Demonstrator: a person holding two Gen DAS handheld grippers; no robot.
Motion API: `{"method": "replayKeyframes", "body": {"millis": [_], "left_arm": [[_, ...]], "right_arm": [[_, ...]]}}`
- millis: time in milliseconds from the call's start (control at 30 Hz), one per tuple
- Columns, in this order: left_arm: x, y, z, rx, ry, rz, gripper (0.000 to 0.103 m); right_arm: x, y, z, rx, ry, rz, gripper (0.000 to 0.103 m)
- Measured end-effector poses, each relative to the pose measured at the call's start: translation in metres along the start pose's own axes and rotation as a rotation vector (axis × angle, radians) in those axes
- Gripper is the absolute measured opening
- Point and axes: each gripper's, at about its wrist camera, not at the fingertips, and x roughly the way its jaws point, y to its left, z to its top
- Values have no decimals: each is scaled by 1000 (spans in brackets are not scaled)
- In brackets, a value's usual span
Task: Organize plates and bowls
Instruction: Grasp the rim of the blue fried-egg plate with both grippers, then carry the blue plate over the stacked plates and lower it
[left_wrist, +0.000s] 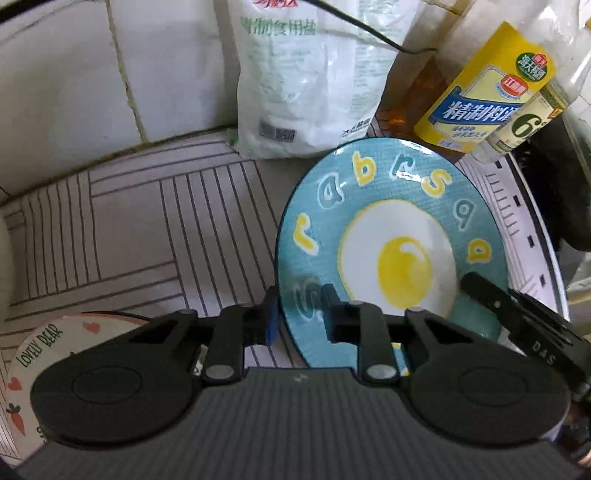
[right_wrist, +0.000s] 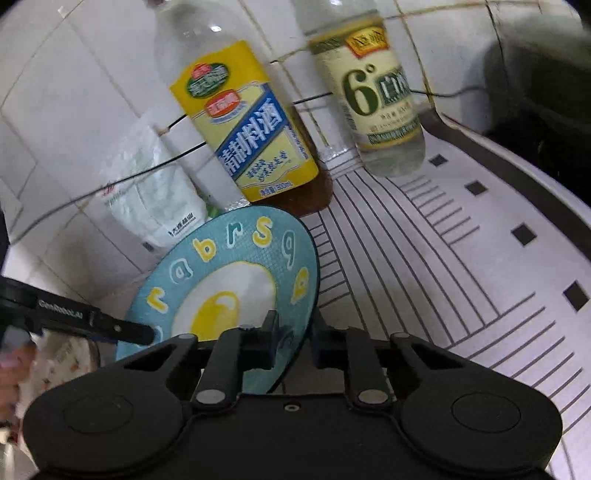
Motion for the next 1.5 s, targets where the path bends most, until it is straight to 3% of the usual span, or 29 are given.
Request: {"method": "replayKeyframes", "body": {"millis": [200,367,533,833,1200,1500], "left_arm": [[-3,-13,-6,26,-24,56,24],[-26,-25,-13,113,-61,93,24],[-63,-22,-22,107,-101,99,24],[-135,-25,-63,109,-167,132,24],[-185,-13,-119,11,-231,153,24],[-196,4,-156,-82,-236,111,24]], "right_arm": [[-1,0,-2,-2,-9,20,21],[-12,4,-3,-13,15,65,21],[-33,20,-6,-39,-28,87,21],[-77,51,-11,-77,-29,155,22],[-126,89,-26,-151,-4,219,22],[-148,106,-36,-217,28,230,22]]}}
